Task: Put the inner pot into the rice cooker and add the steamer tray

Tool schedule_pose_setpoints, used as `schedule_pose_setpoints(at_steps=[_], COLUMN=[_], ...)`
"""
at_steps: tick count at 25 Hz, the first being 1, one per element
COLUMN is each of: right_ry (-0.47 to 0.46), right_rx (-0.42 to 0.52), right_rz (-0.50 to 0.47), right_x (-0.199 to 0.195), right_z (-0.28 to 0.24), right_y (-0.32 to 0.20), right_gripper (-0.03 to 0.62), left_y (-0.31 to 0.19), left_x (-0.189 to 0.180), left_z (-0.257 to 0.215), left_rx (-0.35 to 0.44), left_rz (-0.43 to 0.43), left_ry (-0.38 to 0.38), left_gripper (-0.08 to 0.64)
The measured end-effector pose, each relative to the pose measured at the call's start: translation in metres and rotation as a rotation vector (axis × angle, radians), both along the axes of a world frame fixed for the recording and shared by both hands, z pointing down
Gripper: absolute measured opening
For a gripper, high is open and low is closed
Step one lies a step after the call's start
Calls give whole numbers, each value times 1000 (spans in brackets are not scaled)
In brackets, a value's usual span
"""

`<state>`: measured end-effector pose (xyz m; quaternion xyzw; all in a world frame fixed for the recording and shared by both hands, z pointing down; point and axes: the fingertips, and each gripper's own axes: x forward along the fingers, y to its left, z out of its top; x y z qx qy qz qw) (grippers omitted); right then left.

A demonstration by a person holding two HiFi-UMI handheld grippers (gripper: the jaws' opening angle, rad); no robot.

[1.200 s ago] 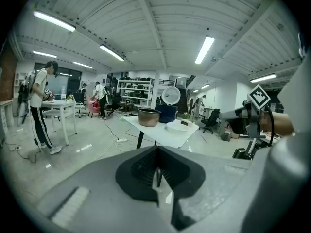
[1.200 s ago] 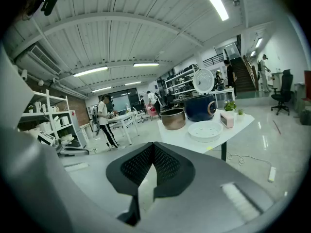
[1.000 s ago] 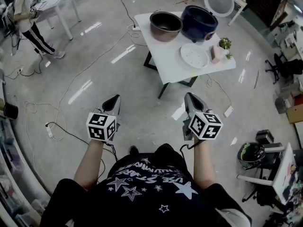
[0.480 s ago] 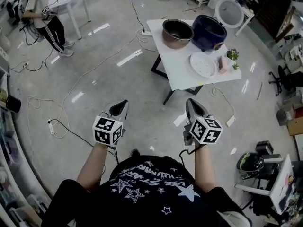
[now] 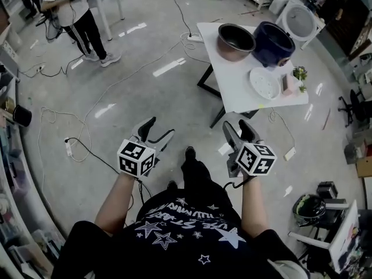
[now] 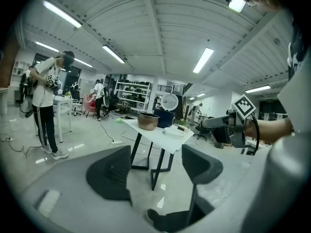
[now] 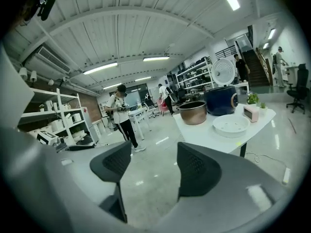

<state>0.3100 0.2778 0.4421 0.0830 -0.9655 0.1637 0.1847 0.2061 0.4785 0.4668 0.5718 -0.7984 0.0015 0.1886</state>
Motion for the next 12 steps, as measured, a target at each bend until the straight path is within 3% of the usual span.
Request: schedule_pose_setpoints(at_steps=[2,5,12], right_ry=[-7,-2,11], right_rx=[-20,-33,-81], right_rz=[-10,-19,-17], right_x=[-12,-30,-92], right_z=[4,14,42], right_y=[0,-7,-60], right_gripper=[369,435,454], left_y=[1,-6,-59], left_x=[-5,-11,-68], left_z=[2,7,17], left_rx=[14,20,-21], left_rz=[-14,-15,18], left_ry=[23,51,49], left_gripper=[358,402,425])
